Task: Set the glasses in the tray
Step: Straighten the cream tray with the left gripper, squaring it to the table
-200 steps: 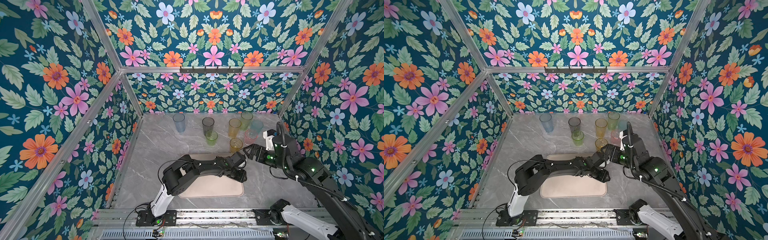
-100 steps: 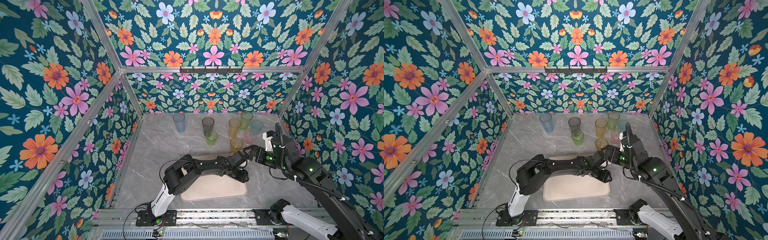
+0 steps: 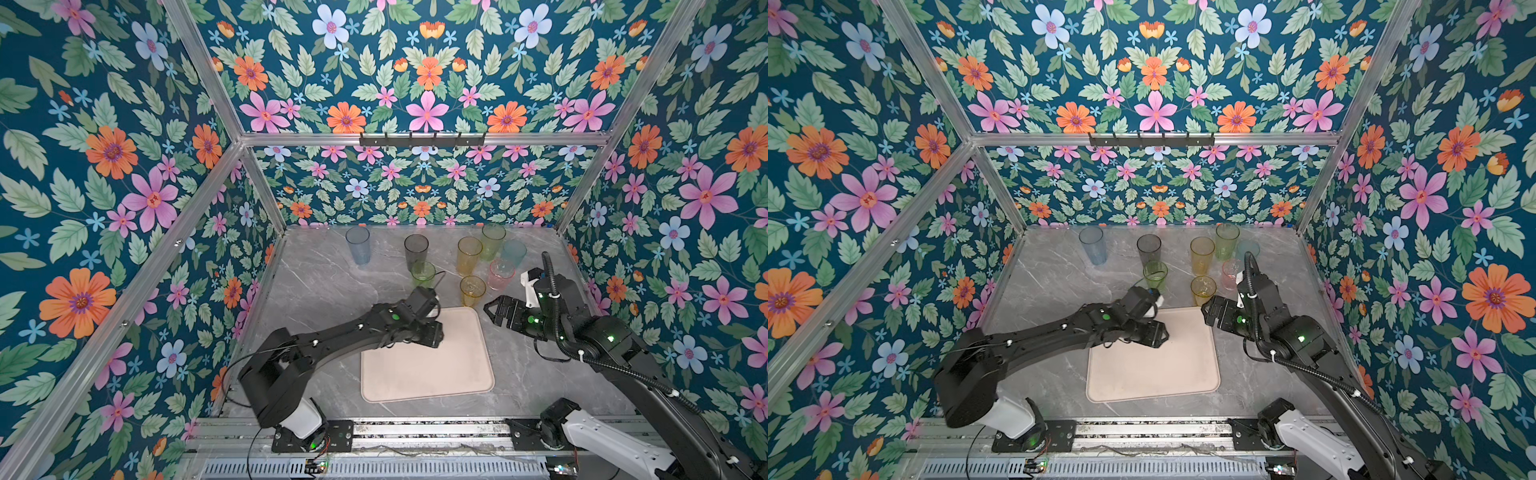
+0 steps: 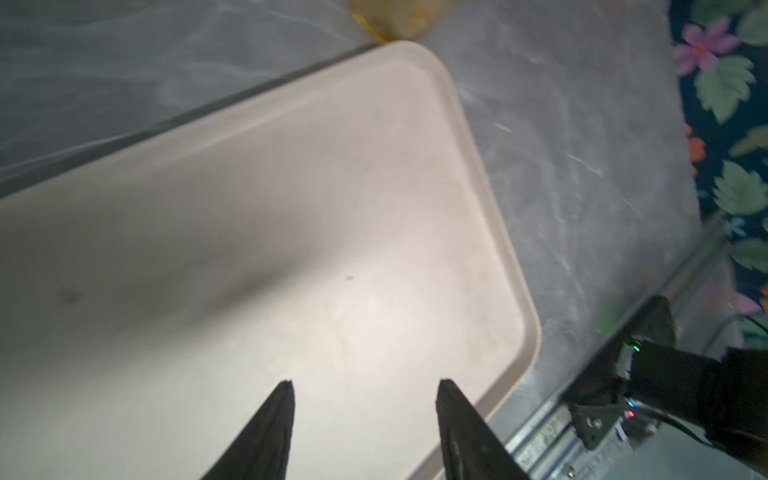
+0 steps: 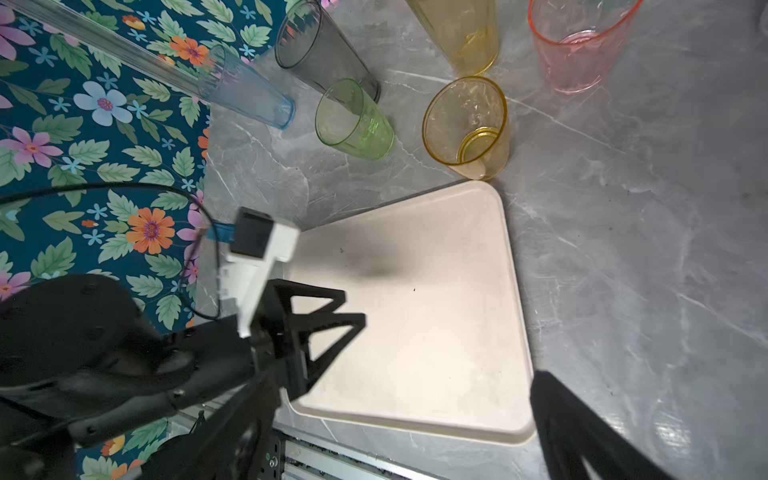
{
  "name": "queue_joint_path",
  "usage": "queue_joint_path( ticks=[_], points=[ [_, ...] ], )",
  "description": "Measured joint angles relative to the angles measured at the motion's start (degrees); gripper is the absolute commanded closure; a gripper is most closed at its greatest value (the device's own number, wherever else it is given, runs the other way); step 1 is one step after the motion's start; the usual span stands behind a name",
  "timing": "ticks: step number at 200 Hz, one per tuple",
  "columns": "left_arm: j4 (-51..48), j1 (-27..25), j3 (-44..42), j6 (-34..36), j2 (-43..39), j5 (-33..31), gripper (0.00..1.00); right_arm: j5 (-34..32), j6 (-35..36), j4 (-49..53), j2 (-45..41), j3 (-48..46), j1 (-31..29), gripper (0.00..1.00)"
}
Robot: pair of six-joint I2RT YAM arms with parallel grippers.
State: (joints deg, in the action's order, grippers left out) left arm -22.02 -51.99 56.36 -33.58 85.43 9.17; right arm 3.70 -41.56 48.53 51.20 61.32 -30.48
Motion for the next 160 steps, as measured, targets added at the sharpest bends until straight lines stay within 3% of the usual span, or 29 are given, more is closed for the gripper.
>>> queue_joint_path(
  ticks=[42, 73, 160],
  points=[
    [-4.9, 9.6, -11.9, -5.1, -13.9, -7.5, 0.34, 3.3, -0.3, -4.0, 0.9, -3.9, 0.0, 0.05],
    [-6.5, 15.0, -18.3, -6.8, -18.4, -9.9, 0.34, 5.6, -1.5, -8.2, 2.2, -6.8, 0.0, 0.07],
    [-2.0, 16.6, -25.9, -9.5, -17.7, -10.3, 0.35, 8.7, -3.1, -13.7, 6.3, -7.9, -0.3, 0.08]
  ],
)
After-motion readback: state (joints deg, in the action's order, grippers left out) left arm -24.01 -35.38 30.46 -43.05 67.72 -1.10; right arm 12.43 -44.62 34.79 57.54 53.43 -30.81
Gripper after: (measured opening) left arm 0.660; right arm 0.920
